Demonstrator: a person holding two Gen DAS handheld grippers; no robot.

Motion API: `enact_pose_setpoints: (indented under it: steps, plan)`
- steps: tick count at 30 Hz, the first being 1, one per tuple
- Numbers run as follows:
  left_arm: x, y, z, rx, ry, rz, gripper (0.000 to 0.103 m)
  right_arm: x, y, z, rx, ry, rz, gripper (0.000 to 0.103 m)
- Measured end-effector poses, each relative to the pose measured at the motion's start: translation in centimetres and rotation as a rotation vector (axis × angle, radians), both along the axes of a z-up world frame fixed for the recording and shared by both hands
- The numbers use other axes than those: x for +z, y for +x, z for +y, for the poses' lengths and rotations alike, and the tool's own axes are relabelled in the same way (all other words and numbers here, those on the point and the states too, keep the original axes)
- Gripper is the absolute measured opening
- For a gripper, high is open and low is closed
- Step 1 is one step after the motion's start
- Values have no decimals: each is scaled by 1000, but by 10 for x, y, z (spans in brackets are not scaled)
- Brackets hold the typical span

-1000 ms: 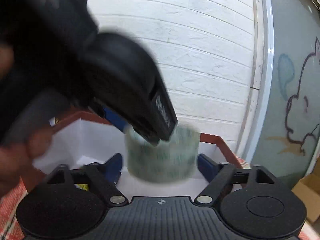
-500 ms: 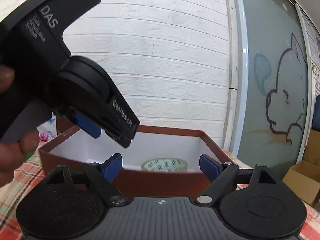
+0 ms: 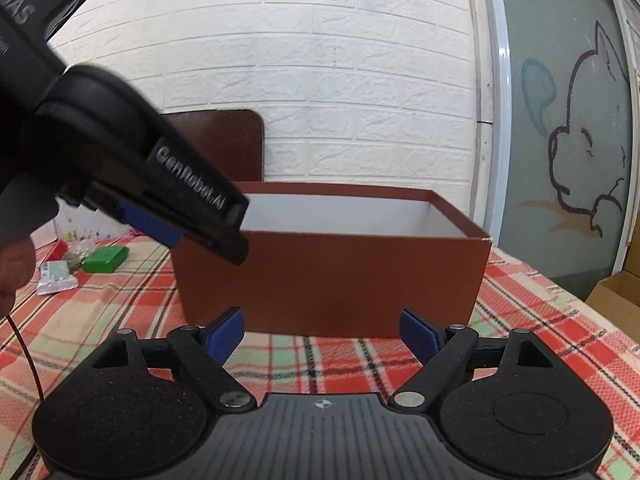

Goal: Organize objects
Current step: 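Move the left gripper back toward the green-and-white wrapped packet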

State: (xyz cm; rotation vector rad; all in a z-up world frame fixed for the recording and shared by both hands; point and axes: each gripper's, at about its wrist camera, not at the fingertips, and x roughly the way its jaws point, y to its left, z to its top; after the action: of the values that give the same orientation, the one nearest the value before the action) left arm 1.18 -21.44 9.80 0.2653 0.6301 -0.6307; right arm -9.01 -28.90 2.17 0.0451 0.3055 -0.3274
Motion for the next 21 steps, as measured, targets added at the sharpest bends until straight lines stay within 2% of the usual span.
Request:
enact_pose_setpoints:
  steps: [9, 21]
  plan:
    - [-32, 1, 41, 100, 44, 70, 56, -5, -4, 21, 33, 33, 58, 83]
    - [-63, 3, 65, 148, 92, 118, 57, -10, 0, 28, 46, 82, 115, 77]
